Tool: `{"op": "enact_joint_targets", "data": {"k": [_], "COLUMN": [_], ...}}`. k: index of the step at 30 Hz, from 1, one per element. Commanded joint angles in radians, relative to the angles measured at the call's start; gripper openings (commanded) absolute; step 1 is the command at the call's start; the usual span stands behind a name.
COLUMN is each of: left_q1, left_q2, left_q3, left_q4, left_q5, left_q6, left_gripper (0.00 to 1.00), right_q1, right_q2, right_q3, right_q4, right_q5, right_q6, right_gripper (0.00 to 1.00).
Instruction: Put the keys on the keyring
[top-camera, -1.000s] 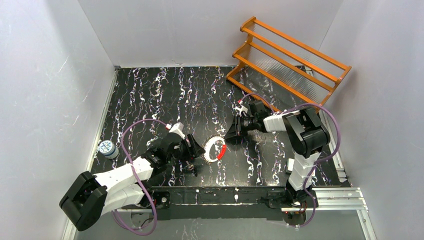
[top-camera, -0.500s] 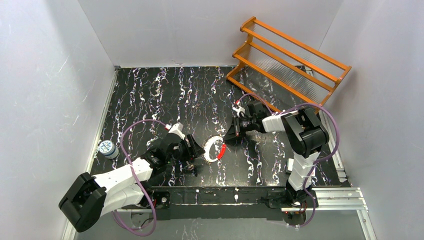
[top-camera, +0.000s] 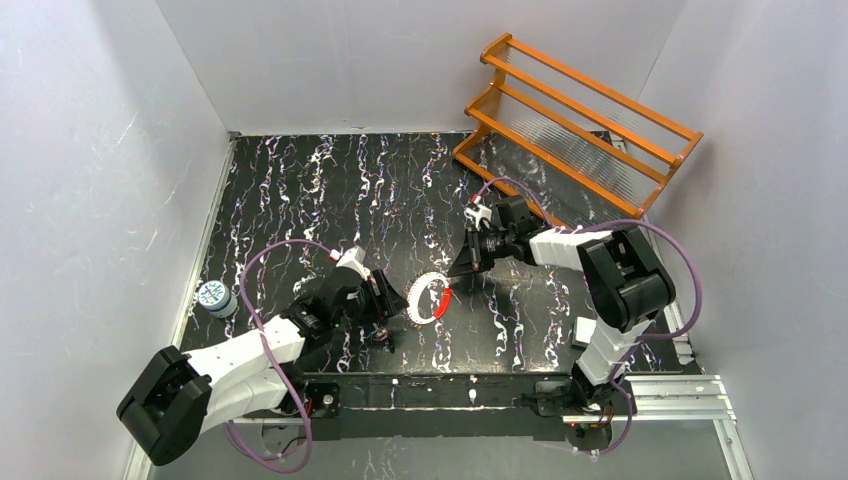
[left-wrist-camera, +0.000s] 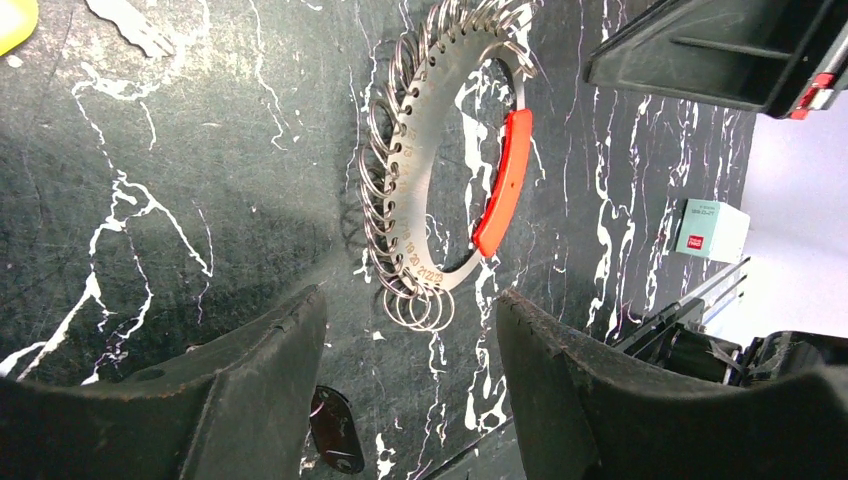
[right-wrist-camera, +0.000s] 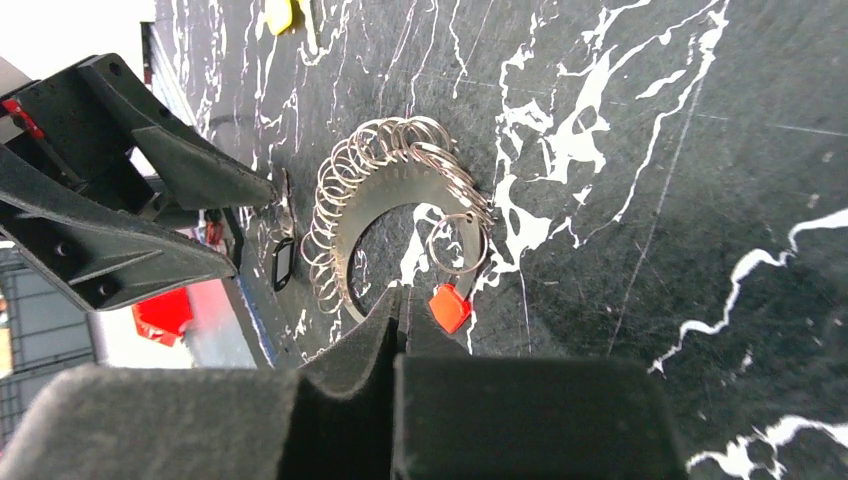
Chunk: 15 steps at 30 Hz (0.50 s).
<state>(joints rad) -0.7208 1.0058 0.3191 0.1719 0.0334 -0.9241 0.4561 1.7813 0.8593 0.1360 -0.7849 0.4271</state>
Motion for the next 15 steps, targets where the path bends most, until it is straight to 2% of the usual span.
{"op": "enact_joint_targets", "data": {"k": [1, 5, 10, 15], "left_q1": [0.007, 0.006, 0.006, 0.007], "left_q2": [-0.016, -0.016, -0.005, 0.005], "left_q3": [-0.003, -0.006, -0.009, -0.020], "left_q4": [-0.036, -0.038, -0.036, -0.023], "left_q5": [-0.020, -0.048, -0.049, -0.034], "left_q6": [0.013, 0.011, 0.007, -0.004], "left_gripper": [0.61, 0.61, 0.61, 0.60], "right_q1": [0.007, 0.033, 0.087, 0.120], "right_q2": [-0.074, -0.113, -0.111, -0.091], "right_q3": [0.021, 0.044, 0.082, 0.098], "right_q4": [-0.082, -0.148, -0.223, -0.239], "right_q5": [0.106, 0.239, 0.361, 0.390], "right_q6": [-0.070, -0.118, -0.159, -0.173], "right_gripper": [0.12, 0.28, 0.35, 0.40]}}
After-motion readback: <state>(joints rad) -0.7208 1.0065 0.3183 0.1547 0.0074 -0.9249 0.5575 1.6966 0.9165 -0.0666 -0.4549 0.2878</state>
